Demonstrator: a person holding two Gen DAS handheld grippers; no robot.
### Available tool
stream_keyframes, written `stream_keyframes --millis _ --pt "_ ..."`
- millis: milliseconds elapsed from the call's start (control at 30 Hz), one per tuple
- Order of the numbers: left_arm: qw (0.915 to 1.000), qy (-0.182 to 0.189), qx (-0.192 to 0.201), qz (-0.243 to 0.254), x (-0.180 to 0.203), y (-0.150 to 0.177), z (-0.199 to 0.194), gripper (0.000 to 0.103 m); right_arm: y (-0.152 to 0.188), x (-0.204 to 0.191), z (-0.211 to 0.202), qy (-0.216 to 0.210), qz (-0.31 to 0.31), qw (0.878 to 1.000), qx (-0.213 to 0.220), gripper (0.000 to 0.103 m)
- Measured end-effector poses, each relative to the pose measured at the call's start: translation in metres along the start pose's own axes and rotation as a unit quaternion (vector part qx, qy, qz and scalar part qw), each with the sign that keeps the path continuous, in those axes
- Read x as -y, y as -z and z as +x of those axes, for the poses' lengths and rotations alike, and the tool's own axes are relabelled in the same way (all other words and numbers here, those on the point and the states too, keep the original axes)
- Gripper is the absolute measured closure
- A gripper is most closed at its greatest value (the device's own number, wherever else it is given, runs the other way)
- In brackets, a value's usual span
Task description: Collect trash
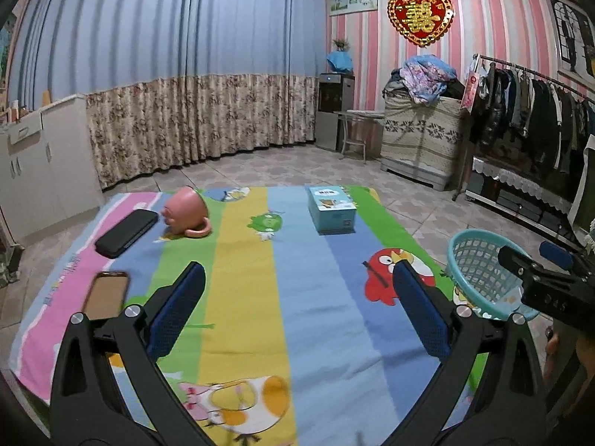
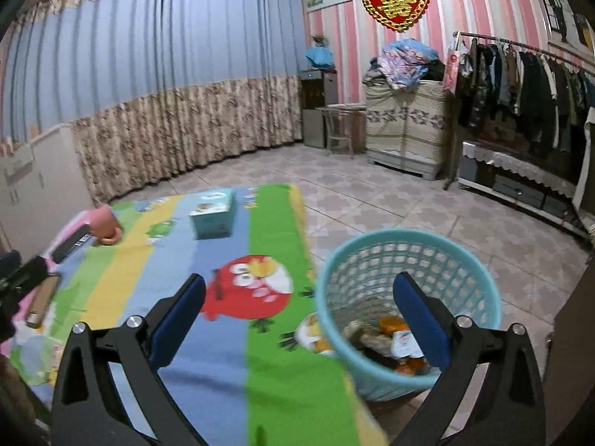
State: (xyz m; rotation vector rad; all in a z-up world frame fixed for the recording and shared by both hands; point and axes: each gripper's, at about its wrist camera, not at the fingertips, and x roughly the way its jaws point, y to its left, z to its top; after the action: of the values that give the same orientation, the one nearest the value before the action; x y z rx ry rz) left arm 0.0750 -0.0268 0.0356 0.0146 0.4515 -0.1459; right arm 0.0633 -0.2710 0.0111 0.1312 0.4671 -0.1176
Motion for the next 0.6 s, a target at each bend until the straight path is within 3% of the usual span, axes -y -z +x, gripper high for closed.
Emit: stream_keyframes --millis 333,600 --pt "0.9997 -0.012 0.019 -0.012 -0.024 0.023 -0.041 0.005 0.035 -0.044 -0.043 -0.017 -0.038 0.999 0.025 0.005" --pt "0.9994 -0.016 0.029 -0.015 -0.023 0.037 -0.057 0.005 0.051 -0.055 -0.059 -0.022 -0.060 0.997 0.031 0.005"
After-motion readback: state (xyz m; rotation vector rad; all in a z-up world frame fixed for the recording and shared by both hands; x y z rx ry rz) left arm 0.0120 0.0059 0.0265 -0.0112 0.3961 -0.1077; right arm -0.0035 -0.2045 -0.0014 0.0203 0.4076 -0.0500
